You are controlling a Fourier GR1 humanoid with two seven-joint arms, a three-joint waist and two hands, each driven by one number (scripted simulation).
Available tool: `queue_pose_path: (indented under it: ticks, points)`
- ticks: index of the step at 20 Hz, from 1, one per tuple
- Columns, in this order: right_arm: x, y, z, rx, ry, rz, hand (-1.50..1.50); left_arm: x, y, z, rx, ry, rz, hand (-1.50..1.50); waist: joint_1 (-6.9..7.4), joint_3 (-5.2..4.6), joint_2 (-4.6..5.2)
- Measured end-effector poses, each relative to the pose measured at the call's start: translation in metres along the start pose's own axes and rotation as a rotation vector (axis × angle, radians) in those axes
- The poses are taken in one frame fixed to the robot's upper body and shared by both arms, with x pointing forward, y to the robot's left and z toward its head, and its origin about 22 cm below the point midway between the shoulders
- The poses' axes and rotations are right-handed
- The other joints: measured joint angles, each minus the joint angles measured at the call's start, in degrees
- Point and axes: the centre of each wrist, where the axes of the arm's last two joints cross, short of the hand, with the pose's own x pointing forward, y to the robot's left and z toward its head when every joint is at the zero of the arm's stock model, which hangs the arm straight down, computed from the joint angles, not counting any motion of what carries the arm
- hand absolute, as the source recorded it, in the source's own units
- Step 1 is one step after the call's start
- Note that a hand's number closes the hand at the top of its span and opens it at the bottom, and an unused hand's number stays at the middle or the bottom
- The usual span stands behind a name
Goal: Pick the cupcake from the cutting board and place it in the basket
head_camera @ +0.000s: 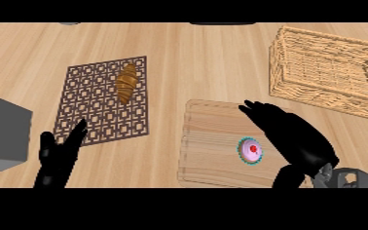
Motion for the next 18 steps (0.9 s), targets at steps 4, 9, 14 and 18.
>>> queue_pose_path:
  ticks: [4, 9, 14, 18]
  points:
    - [0.0, 0.012, -0.012, -0.003, -0.003, -0.005, -1.5, -0.001, -0.001, 0.0, -0.001, -0.003, -0.008, 0.0, 0.02, -0.01, 0.01]
    - [0.002, 0.02, -0.018, 0.004, -0.008, 0.01, -1.5, 0.0, 0.0, 0.0, -0.003, 0.002, -0.003, 0.0, 0.01, 0.04, -0.03]
    - [0.009, 0.036, -0.03, 0.055, 0.033, 0.042, -1.5, 0.002, 0.004, 0.0, -0.009, 0.009, 0.0, 0.0, 0.03, -0.03, 0.01]
    - [-0.007, 0.05, -0.037, 0.086, 0.057, 0.058, -1.5, 0.001, 0.001, 0.001, 0.001, 0.009, -0.006, 0.0, 0.0, -0.05, 0.05]
